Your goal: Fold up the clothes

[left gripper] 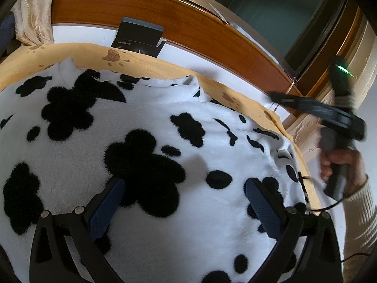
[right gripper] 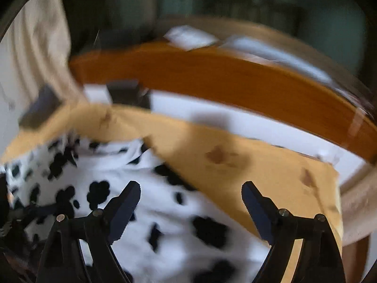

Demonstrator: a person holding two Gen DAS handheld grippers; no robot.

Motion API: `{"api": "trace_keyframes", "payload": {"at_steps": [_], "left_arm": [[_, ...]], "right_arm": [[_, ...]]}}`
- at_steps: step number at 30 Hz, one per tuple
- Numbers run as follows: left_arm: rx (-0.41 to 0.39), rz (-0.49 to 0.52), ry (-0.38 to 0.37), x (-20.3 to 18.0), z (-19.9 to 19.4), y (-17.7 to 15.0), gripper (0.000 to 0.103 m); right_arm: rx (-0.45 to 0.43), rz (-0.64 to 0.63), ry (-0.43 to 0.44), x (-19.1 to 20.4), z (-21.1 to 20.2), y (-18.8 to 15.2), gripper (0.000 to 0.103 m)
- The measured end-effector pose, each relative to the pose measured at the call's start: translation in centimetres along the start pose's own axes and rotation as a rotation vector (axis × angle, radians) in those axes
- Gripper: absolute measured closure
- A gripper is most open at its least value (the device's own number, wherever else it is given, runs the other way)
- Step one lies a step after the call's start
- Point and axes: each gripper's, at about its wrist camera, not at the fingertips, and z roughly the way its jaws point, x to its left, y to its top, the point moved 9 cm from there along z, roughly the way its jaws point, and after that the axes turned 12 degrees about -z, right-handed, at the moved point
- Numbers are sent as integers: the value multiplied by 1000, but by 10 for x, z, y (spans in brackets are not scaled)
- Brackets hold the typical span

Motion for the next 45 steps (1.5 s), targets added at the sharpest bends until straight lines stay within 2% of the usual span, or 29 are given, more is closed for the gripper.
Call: {"api": "trace_keyframes", "payload": {"at_steps": [5,7,11,13,16,21,24,29,33,36,38,41,43,45], "left_arm": [[-1,-9,-14,0,-1,1,0],[-2,-10,-14,0,-1,1,0],[-4,-9,-8,-1,0,0,0],[-4,-10,-10,-1,0,0,0],[-5,-17,-19,0,-1,1,0],[-6,-24,-24,1,1,5,0],[-7,-24,-24,1,2,6,0],[-7,-27,-28,1,2,6,0],[-8,-28,-31,1,1,6,0],[-8,-26,-27,1,2,6,0],[-9,-30,-33,1,1,6,0],[-11,-42,-50,2,0,7,0],[-13,-55,-70,3,-2,8,0],[-15,-71,-92,4,-4,8,0]], "right_arm": [[157,-162,-68,47,86,17,13],[172,-181,-104,54,110,26,13],[130,-120,-112,46,126,54,13],[135,-92,-168,35,135,62,13],[123,-22,-132,28,141,61,13],[81,-51,-98,17,106,48,13],[40,-45,-87,0,53,23,13],[65,35,-77,-24,-25,-64,13],[97,64,-137,-28,-73,-144,13],[111,73,-84,-12,-88,-183,13],[107,53,-54,3,-81,-190,13],[99,-29,-62,27,-74,-190,13],[113,-95,-100,38,-62,-187,13],[122,-122,-180,25,-57,-191,13]]}}
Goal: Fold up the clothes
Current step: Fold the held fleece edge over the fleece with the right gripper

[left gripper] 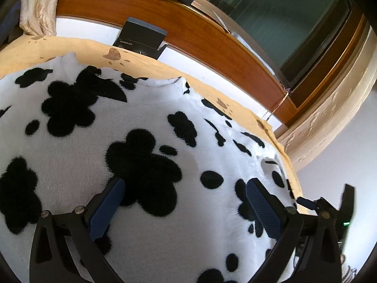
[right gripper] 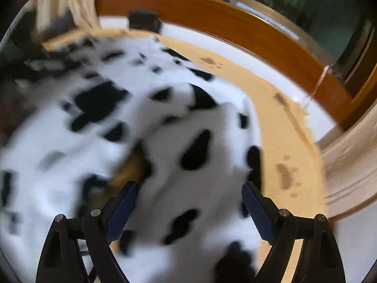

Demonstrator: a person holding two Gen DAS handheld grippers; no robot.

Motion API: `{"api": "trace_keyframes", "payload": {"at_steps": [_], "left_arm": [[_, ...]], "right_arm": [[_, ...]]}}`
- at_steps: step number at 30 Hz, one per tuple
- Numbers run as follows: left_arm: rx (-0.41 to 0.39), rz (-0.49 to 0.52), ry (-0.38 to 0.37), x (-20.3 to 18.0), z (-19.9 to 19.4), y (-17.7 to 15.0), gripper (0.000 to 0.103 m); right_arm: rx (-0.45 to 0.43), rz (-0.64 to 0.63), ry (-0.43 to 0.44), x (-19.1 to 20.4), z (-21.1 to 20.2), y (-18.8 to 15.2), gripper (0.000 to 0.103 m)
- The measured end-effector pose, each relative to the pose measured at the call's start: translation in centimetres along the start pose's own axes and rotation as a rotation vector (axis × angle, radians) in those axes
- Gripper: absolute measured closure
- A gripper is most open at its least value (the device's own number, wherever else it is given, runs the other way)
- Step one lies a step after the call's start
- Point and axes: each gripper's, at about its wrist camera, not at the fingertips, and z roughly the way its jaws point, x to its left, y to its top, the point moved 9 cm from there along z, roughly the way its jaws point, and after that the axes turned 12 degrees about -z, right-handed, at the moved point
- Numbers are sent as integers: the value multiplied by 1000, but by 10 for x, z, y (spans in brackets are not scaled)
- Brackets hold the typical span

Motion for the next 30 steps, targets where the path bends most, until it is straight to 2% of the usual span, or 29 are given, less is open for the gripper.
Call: {"api": "trace_keyframes", "payload": {"at_steps": [1,4,5,9,11,13,15,20,22,24,26,28,30], "left_arm": [[0,-4,-6,0,0,1,0],[0,-3,-3,0,0,1,0],[0,-1,-1,-1,0,1,0],[1,1,3,0,1,1,0],[2,1,1,0,1,2,0],[2,0,0,0,1,2,0],[2,0,0,0,1,2,0],[2,1,1,0,1,2,0],[2,0,1,0,1,2,0],[1,-2,-1,-1,1,2,0],[1,-3,-3,-1,1,2,0],[1,-4,-4,-1,1,2,0],[1,-4,-3,0,1,2,0]], "right_arm": [[6,-11,-41,-6,3,-3,13],[79,23,-302,-59,4,-22,13],[102,44,-360,-79,4,-33,13],[173,220,-397,-142,8,-72,13],[180,276,-352,-157,14,-79,13],[185,287,-279,-155,19,-78,13],[183,249,-252,-150,15,-73,13],[66,205,-151,-123,-29,-60,13],[11,230,-91,-112,-50,-59,13],[-63,287,78,-87,-66,-54,13],[-147,333,282,-53,-91,-51,13],[-204,354,421,-20,-113,-52,13],[-207,374,527,13,-125,-63,13]]}}
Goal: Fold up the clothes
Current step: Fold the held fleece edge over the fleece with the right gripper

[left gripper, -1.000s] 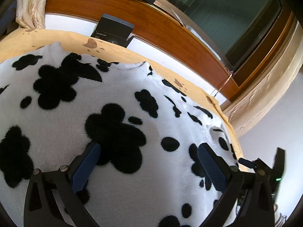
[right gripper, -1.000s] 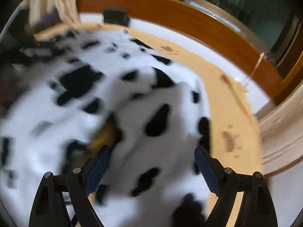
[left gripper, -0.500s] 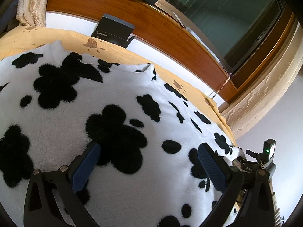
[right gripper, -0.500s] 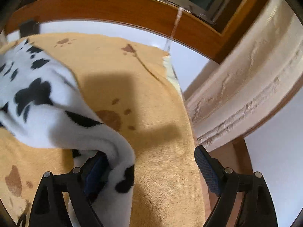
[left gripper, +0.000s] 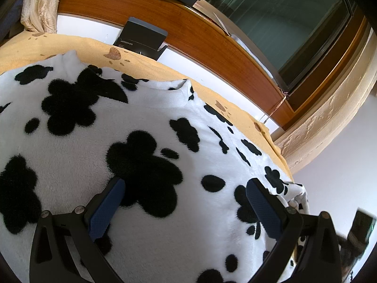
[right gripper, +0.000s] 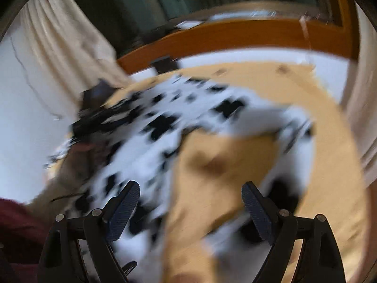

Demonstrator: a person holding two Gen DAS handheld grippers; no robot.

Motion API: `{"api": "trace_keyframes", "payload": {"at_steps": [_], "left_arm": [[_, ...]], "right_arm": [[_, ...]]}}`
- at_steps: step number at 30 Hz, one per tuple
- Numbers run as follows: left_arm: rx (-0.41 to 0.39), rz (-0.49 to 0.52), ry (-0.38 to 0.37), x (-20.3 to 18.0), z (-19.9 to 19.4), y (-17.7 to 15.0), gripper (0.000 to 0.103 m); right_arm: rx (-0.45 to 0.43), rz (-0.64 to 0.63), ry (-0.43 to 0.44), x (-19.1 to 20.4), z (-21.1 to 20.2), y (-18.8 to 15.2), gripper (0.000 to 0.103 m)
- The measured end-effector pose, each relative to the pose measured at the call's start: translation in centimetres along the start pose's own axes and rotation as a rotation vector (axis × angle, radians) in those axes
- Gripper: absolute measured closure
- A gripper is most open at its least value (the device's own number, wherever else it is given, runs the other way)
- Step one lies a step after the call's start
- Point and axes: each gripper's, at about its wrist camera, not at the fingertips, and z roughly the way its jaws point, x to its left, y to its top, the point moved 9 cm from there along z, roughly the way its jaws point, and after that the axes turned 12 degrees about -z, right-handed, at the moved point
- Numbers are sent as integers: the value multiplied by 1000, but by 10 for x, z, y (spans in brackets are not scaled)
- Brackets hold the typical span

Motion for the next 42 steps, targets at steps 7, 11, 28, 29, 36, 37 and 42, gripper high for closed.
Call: {"api": "trace_keyframes", "payload": {"at_steps": [7,11,28,29,36,37,42], "left_arm": [[62,-8,57,-5,-6,-10,0],[121,-51,57,-7,-21,-26,0],[107,168,202,16,-69,-75,0],[105,190,213,16,-69,-77,0],[151,108,110,16,-102,-78,0],[141,83,93,19,-114,-73,0],[-12,47,151,51,-195,-39,0]], "right_arm": [[39,60,109,52,-8,-74,13],[56,77,119,63,-6,-100,14],[120,114,-97,50,-48,-141,93],[135,131,-95,47,-44,-150,93],[68,45,-247,32,-63,-112,84],[61,15,-301,29,-69,-103,69],[-97,-70,-284,45,-81,-52,11]]}}
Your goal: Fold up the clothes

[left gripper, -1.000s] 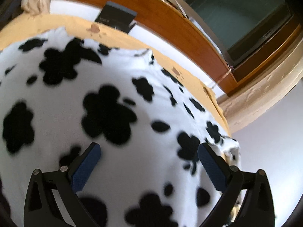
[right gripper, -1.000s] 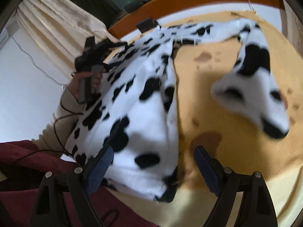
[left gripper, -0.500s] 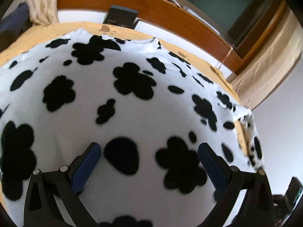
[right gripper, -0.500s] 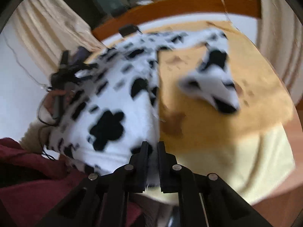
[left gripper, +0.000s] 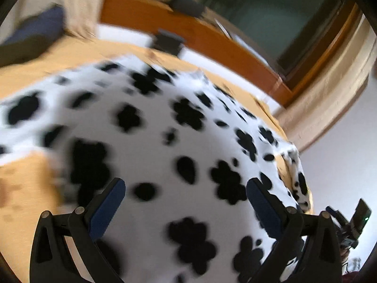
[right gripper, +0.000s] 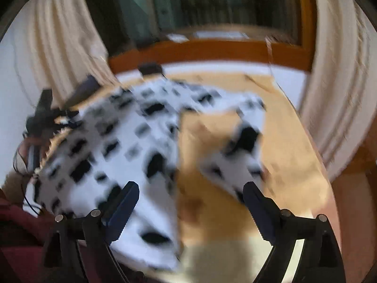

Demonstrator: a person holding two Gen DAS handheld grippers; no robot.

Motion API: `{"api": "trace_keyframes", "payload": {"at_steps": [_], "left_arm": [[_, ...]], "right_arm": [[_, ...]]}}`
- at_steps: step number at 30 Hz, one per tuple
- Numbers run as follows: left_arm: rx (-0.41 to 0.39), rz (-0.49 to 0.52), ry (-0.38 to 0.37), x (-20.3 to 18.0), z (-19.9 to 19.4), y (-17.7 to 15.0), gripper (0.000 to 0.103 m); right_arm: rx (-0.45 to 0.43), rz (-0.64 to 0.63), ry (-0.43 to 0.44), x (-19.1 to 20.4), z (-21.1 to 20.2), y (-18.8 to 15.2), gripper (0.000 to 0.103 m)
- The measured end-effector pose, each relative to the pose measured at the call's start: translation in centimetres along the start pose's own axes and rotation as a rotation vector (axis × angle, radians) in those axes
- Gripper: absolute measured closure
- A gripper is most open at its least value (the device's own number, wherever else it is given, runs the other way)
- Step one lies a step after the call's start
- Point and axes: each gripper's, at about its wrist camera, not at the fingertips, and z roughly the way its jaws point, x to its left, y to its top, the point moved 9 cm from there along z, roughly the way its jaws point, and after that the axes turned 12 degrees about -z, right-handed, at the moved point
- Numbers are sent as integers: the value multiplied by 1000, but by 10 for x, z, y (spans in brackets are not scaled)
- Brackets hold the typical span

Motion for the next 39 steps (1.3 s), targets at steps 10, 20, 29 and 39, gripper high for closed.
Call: {"api": "trace_keyframes", "payload": {"at_steps": [10,20,29,39], "left_arm": [[-74,-19,155,77,-83,-40,0],[-4,-61,154,108,-81,-85,0],[-19,-56,146,125,-104,-109,0],[-63,-58,156,126,-121,-117,0]], "right_arm": [[34,-321,249,127,95,77,11],[241,-397,117,80,148,1,11],[275,-440,13,87,136,11,10],[-129,-930,447,335,49,31,10]]}}
